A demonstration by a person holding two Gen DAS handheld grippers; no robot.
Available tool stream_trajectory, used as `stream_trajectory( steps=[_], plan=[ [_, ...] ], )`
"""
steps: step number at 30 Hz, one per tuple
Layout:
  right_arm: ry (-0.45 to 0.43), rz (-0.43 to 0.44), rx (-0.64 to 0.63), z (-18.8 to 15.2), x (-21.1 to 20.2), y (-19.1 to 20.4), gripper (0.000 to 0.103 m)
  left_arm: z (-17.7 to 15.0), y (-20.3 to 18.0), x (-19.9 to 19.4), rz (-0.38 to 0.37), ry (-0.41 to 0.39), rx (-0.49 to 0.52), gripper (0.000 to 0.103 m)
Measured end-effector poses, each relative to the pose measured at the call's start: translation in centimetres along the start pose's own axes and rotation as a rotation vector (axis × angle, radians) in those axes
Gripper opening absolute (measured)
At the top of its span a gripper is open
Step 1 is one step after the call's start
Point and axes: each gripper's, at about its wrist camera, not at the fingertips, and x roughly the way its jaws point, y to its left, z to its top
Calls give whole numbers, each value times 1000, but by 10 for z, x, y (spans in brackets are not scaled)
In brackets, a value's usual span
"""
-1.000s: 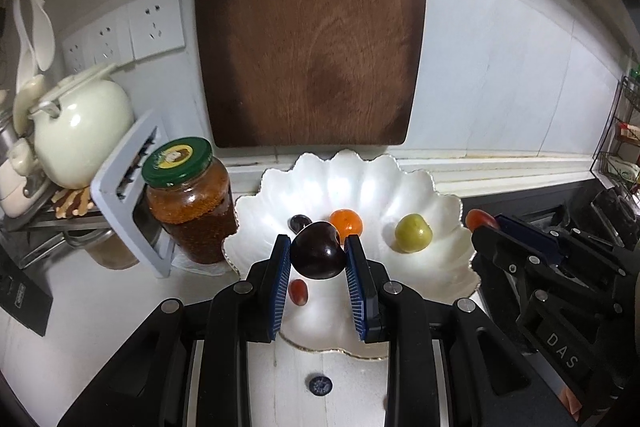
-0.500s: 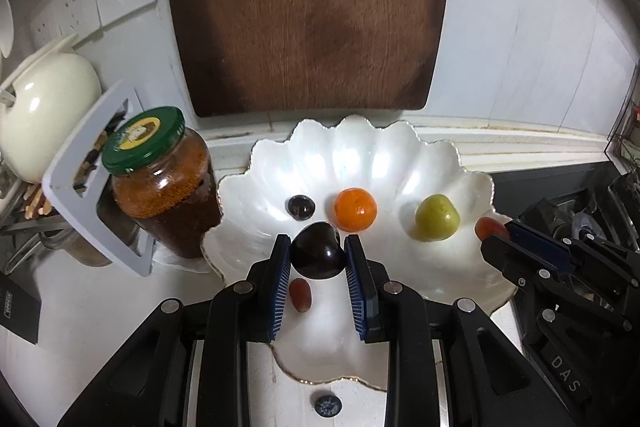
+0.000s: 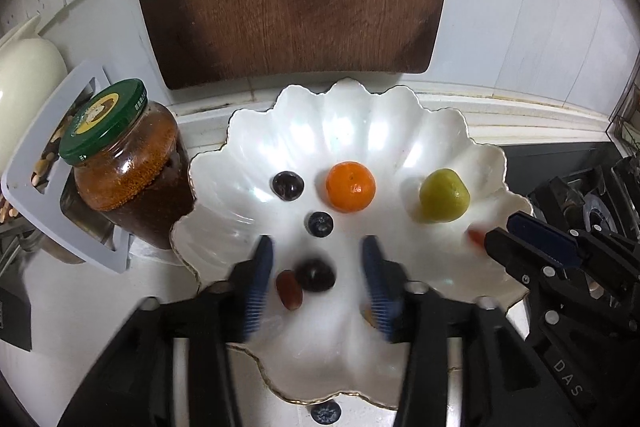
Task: Organize fruits
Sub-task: 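Open the left gripper to drop the plum while the right releases the date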
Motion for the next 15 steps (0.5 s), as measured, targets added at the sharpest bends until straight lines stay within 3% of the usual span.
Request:
stream_trajectory(
  steps=[2,3,15],
  plan=[
    [3,-8,8,-1,1,-2,35,0,0,-1,13,0,5,54],
    [6,-11,12,-2,1,-3,36,0,0,-2,17,1,4,56],
    [-43,-43,12,-8,-24,-5,36,-6,8,-37,78,-61,-1,68]
  ],
)
